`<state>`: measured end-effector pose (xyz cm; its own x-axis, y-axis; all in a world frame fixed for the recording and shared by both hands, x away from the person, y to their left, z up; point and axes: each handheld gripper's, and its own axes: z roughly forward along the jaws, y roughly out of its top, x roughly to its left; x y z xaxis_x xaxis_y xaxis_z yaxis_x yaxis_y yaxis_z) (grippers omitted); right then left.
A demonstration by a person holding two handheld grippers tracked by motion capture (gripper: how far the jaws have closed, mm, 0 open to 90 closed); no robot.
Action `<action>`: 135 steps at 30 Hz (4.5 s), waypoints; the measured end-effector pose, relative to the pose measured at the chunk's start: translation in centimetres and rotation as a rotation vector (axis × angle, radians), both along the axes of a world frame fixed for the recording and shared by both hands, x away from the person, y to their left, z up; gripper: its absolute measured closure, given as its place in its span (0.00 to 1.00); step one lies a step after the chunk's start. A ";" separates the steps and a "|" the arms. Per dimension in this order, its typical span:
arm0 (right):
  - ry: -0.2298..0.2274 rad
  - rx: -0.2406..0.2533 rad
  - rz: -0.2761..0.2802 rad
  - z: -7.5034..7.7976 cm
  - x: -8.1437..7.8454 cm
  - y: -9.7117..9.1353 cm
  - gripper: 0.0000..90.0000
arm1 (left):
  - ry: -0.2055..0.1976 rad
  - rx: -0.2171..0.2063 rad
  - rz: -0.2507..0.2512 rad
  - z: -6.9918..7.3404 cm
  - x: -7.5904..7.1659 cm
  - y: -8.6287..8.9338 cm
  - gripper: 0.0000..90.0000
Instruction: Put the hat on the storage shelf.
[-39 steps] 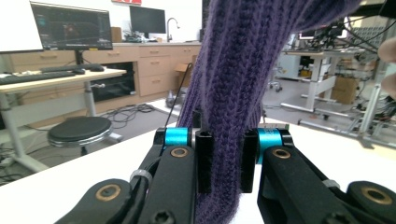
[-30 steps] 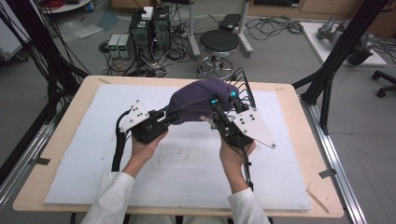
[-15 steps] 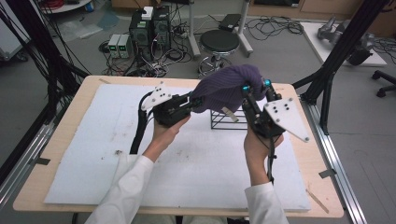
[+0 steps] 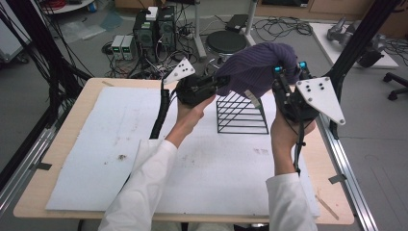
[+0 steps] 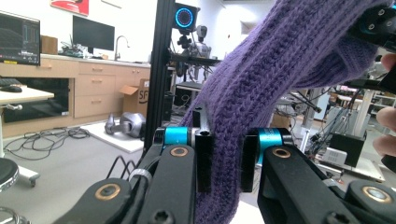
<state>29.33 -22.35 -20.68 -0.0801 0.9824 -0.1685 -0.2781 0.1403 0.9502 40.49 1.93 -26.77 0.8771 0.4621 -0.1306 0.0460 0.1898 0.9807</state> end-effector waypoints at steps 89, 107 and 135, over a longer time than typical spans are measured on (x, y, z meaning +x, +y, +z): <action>0.369 -0.082 -0.046 -11.9 5.6 -1.0 0.71 | 0.318 0.260 0.028 -14.9 4.7 -3.3 0.89; 0.379 -0.155 -0.009 -12.5 5.7 0.2 0.46 | 0.470 0.261 0.040 -17.1 5.5 -2.3 0.75; 0.307 0.197 0.077 -11.8 5.1 -3.0 0.10 | 0.139 0.098 0.225 -9.8 1.2 1.5 0.16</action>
<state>34.43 -25.31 -32.49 -0.1722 0.9828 0.0669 0.0217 -0.0641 0.9977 41.71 3.45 -36.60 0.7282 0.6593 -0.1873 0.1485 0.1150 0.9822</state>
